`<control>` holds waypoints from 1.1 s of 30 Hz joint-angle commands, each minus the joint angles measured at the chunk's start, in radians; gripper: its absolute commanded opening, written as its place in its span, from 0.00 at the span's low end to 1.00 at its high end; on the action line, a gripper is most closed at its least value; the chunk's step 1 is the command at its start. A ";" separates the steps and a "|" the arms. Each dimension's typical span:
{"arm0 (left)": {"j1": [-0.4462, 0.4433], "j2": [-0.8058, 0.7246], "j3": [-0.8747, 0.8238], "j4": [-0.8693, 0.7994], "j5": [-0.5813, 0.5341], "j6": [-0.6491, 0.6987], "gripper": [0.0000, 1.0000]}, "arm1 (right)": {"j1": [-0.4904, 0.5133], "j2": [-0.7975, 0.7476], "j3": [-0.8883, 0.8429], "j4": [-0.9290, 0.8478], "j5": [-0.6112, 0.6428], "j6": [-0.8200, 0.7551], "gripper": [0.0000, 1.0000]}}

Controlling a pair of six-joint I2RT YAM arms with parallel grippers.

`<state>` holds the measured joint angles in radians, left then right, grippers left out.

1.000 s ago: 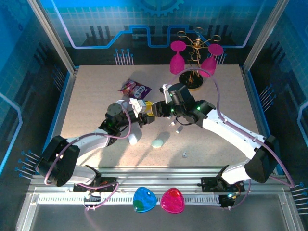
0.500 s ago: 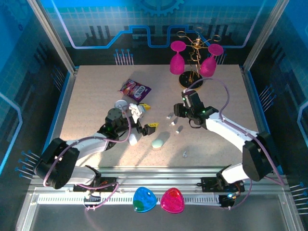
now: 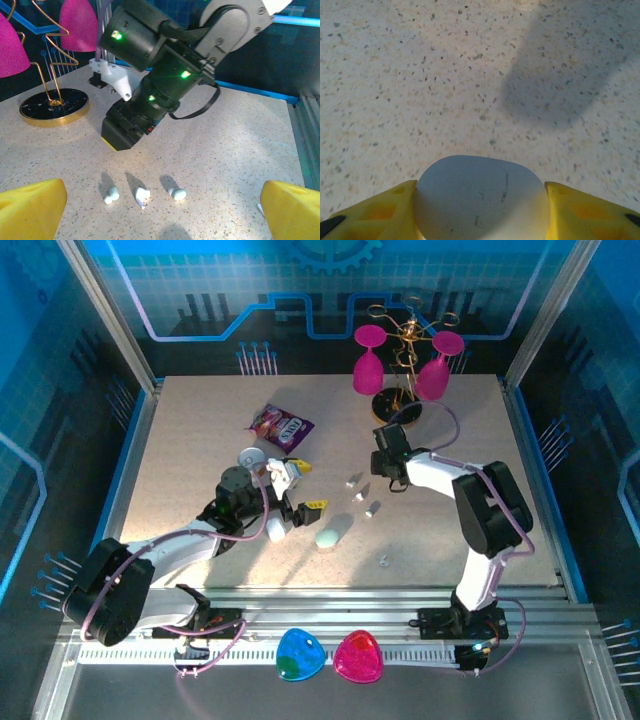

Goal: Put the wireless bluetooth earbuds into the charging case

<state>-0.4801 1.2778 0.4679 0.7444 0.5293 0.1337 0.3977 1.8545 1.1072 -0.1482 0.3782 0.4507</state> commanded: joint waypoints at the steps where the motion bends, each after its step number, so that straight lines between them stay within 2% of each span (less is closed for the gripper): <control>1: -0.008 -0.011 -0.015 -0.006 0.024 0.017 0.99 | -0.019 0.062 0.050 -0.017 0.007 0.013 0.50; 4: -0.009 -0.006 -0.012 -0.006 0.022 0.015 0.99 | -0.022 0.095 0.067 -0.029 -0.002 0.025 0.52; 7: -0.009 -0.009 -0.009 -0.020 0.024 0.017 0.99 | -0.022 0.076 0.054 -0.021 -0.012 0.018 0.62; 11: -0.011 -0.025 0.011 -0.112 0.011 0.053 0.99 | -0.021 -0.042 -0.027 0.038 -0.033 -0.015 0.78; 15: -0.050 -0.041 0.043 -0.278 -0.026 0.155 0.99 | -0.021 -0.197 -0.136 0.104 -0.087 -0.067 0.87; 18: -0.109 -0.018 0.057 -0.368 -0.098 0.233 0.99 | -0.020 -0.307 -0.221 0.148 -0.120 -0.082 0.88; 23: -0.175 0.033 0.025 -0.374 -0.165 0.249 0.99 | -0.019 -0.458 -0.350 0.175 -0.153 -0.077 0.88; 28: -0.190 0.081 -0.031 -0.314 -0.204 0.245 0.95 | -0.020 -0.554 -0.424 0.190 -0.182 -0.087 0.88; 33: -0.190 0.191 -0.048 -0.205 -0.199 0.217 0.87 | -0.019 -0.570 -0.450 0.187 -0.178 -0.099 0.88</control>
<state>-0.6643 1.4178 0.4339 0.4644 0.3435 0.3462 0.3885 1.3033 0.6716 0.0139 0.2089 0.3717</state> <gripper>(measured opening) 0.871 0.878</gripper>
